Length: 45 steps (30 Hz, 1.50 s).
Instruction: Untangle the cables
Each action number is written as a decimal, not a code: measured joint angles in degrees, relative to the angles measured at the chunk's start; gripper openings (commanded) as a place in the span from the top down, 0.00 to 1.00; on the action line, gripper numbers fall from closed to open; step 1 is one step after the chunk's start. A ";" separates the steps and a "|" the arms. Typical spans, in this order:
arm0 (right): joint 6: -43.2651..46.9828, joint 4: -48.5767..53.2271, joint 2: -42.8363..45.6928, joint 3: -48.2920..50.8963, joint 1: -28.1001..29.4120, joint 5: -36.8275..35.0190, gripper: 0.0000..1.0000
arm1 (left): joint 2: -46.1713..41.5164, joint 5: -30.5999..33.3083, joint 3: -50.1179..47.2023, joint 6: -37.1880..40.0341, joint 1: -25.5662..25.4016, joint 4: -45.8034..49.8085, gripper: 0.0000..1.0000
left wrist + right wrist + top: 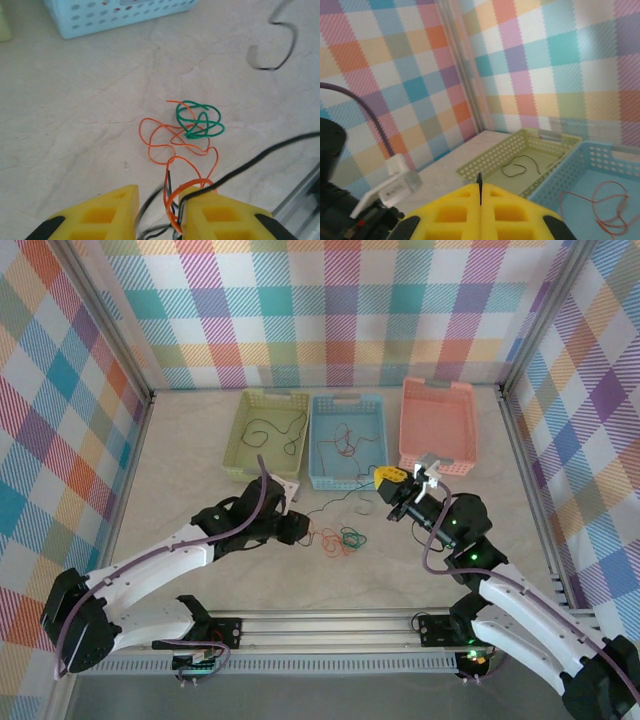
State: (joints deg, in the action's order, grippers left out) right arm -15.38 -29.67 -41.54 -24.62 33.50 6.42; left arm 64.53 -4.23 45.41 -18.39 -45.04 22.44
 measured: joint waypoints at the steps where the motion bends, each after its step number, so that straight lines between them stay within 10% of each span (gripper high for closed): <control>1: 0.00 0.48 0.63 0.26 -0.20 -0.83 1.00 | -0.22 1.05 -0.02 -0.26 0.00 0.22 0.62; 11: -0.02 2.10 5.03 0.46 -1.29 -3.85 1.00 | -2.49 6.21 -1.97 -1.55 0.02 1.57 0.48; 45: -0.63 2.51 3.72 0.46 -1.29 3.74 1.00 | 12.39 -15.47 14.08 1.53 -3.69 -14.03 0.31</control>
State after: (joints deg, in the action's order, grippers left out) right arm -16.01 -27.16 -37.82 -24.16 32.21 10.15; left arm 76.93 -19.70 59.48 -16.86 -48.73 8.40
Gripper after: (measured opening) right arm 0.062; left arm 0.694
